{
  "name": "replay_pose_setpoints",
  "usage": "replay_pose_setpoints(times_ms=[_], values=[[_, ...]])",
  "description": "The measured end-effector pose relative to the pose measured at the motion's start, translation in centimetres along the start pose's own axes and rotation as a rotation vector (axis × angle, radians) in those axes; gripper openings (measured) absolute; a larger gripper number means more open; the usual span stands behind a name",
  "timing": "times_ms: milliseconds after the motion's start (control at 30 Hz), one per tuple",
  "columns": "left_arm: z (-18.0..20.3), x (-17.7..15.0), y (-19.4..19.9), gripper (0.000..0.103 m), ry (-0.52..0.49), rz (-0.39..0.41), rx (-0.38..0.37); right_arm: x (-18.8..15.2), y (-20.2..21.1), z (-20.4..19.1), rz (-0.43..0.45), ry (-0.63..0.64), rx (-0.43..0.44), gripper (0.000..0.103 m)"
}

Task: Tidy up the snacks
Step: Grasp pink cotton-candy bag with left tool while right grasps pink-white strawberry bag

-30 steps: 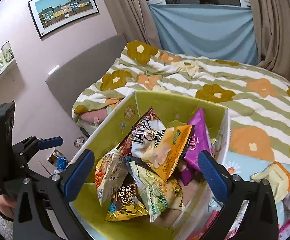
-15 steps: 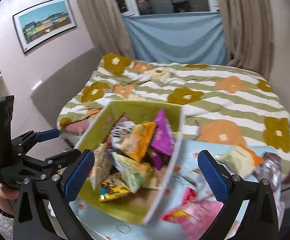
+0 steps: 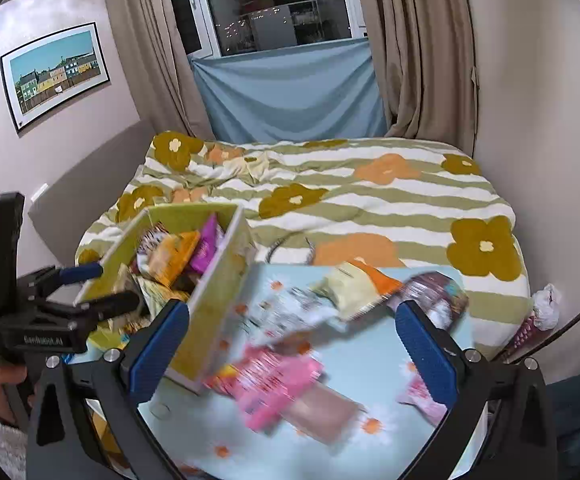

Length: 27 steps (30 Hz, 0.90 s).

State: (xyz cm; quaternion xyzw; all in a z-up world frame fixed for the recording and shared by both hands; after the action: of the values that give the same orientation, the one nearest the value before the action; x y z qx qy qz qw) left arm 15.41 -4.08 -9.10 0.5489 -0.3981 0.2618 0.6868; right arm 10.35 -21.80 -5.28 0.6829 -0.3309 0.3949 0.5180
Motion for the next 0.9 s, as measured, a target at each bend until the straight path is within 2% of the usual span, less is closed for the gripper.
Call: replay_pose_setpoints(times_ms=[200, 333, 400, 700, 900], values=[[4.7, -2.5, -2.4, 0.103, -0.011, -0.046, 0.027, -2.3, 0.9, 4.8, -0.034, 0.042, -0.007, 0.103], [7.4, -4.5, -3.4, 0.103, -0.097, -0.025, 0.104, -3.8, 0.8, 7.2, -0.048, 0.095, 0.003, 0.103], [8.3, -5.5, -4.1, 0.103, -0.120, -0.032, 0.116, -4.6, 0.4, 8.0, -0.065, 0.122, 0.011, 0.103], [9.1, -9.9, -9.0, 0.103, -0.168, -0.179, 0.172, -8.9, -2.6, 11.8, -0.161, 0.143, 0.067, 0.103], [9.7, -11.8, -11.0, 0.103, -0.279, -0.240, 0.199, -11.6, -4.7, 12.8, -0.228, 0.213, 0.060, 0.103]])
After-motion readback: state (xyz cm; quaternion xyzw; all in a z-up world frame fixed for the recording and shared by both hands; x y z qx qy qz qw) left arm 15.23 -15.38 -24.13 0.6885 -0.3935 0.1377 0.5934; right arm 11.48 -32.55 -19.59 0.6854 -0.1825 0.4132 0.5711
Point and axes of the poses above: each gripper's, at about its wrist camera, not at the fingertips, and y roughly against the way its jaws point, z to its right, x to its top, the point moved 2 cm from there along -y, roughly the way its jaws point, and after that the axes turned 15 degrees about z, right-handed, at the moved point
